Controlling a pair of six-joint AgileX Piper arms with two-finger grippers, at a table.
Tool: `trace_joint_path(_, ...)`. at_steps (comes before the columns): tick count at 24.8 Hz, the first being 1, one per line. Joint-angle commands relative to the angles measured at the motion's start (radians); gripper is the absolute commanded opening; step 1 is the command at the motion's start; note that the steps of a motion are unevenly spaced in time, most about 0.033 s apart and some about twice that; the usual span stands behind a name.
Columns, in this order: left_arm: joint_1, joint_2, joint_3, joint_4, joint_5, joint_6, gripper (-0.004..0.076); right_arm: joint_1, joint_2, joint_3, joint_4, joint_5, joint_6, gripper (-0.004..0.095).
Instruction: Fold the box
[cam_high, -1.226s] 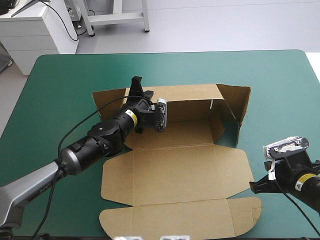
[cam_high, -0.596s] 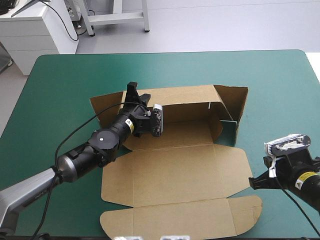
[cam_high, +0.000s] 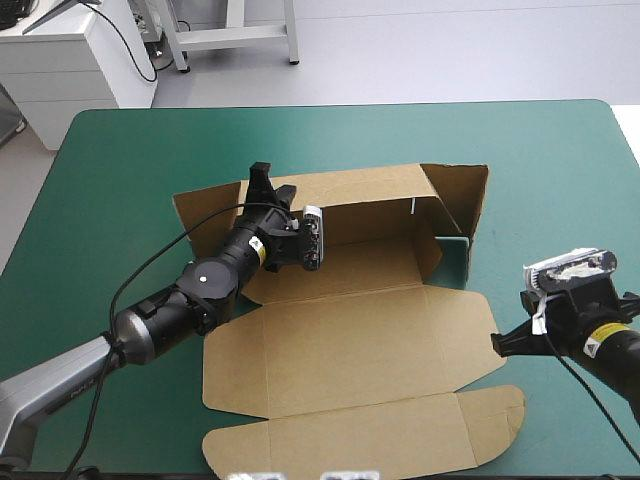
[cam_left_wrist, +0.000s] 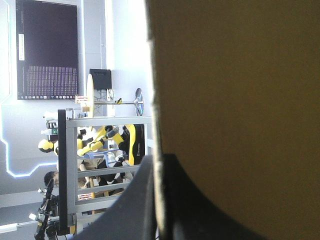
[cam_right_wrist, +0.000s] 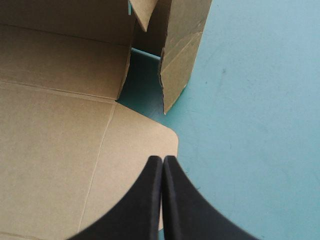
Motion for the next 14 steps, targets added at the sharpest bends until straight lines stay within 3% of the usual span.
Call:
trace_joint_path(1, -0.006, -0.041, -0.023, 0.021, 0.018, -0.034, -0.0008, -0.008, 0.063, -0.093, 0.001, -0.069, -0.003, -0.0019)
trace_joint_path(8, -0.006, -0.041, -0.023, 0.025, -0.074, -0.041, -0.0008, -0.008, 0.257, -0.322, -0.003, -0.055, -0.038, -0.0019)
trace_joint_path(14, -0.004, -0.041, -0.023, 0.014, -0.039, -0.041, -0.0008, -0.008, 0.511, -0.590, -0.004, -0.027, -0.038, -0.0019)
